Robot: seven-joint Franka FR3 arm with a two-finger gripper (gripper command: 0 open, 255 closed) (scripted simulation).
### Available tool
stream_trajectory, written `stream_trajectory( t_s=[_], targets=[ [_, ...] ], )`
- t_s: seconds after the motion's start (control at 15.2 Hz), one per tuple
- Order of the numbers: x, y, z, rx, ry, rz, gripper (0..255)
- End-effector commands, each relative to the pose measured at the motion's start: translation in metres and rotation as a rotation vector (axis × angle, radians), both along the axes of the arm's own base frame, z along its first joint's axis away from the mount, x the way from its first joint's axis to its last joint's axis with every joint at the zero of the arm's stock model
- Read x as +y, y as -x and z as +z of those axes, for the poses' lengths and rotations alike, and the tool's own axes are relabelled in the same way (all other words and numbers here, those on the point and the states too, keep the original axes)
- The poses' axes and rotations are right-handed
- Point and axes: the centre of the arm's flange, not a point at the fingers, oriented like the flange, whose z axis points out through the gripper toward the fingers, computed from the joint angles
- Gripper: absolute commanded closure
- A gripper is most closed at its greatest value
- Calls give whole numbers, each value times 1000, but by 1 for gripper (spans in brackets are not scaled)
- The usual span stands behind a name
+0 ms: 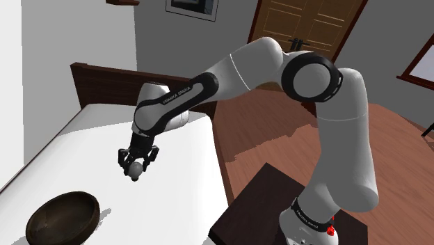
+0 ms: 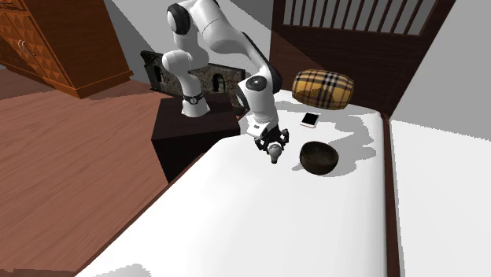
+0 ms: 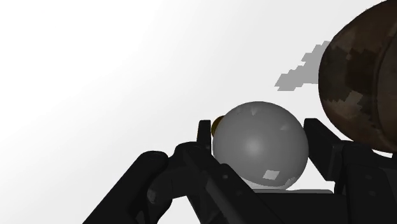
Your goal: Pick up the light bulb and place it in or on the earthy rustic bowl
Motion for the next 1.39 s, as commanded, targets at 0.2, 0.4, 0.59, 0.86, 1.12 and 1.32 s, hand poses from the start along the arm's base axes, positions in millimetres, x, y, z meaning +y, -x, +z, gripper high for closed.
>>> stream_trajectory(
  t_s=[0.2, 0.4, 0.59, 0.86, 1.12, 1.32],
  targets=[
    [1, 0, 26, 0, 0, 0, 255],
    [1, 0, 42, 0, 0, 0, 255],
    [1, 0, 58, 0, 0, 0, 255],
    [1, 0, 79, 0, 0, 0, 255],
    [0, 0, 96, 0, 0, 0, 255],
    [40, -1, 100, 0, 0, 0, 255]
  ],
)
